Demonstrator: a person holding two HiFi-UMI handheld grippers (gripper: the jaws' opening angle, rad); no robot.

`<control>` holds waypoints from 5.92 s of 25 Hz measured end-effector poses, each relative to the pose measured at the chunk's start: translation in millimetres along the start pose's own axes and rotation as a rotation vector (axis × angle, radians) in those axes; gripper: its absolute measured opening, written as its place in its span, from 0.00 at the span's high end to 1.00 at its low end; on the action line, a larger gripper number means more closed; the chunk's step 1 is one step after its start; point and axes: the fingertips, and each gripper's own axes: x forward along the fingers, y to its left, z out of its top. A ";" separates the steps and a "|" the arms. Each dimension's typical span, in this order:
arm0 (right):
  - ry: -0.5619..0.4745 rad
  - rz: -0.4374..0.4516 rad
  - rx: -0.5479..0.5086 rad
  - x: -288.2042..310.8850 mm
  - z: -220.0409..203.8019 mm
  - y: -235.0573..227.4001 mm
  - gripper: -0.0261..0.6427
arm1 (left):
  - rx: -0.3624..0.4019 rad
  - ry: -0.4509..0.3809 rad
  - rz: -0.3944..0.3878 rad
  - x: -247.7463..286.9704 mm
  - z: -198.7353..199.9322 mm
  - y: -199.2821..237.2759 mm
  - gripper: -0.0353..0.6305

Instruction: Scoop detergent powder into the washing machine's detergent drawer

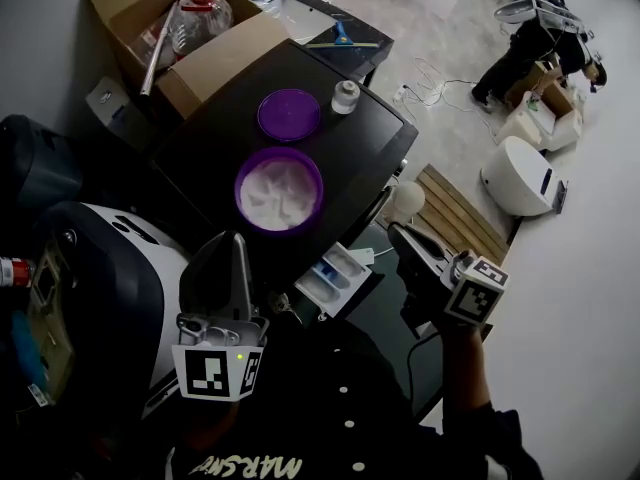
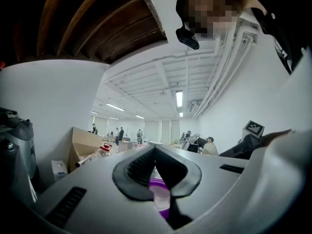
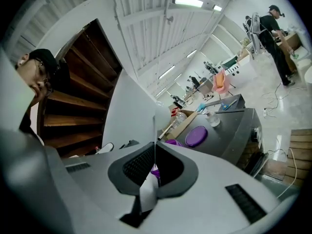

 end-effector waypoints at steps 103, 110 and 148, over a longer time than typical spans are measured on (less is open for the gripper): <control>0.644 0.177 -0.168 7.7 -157.1 -58.2 0.91 | -0.061 0.198 0.049 -24.8 -74.0 -5.4 0.92; 0.284 0.203 -0.107 33.3 -65.3 5.6 0.91 | -0.079 0.153 0.054 -18.8 -53.4 0.8 0.93; -0.483 -0.022 -0.478 -1.1 101.9 75.1 0.91 | 0.065 -0.140 0.201 -23.6 65.5 58.9 0.93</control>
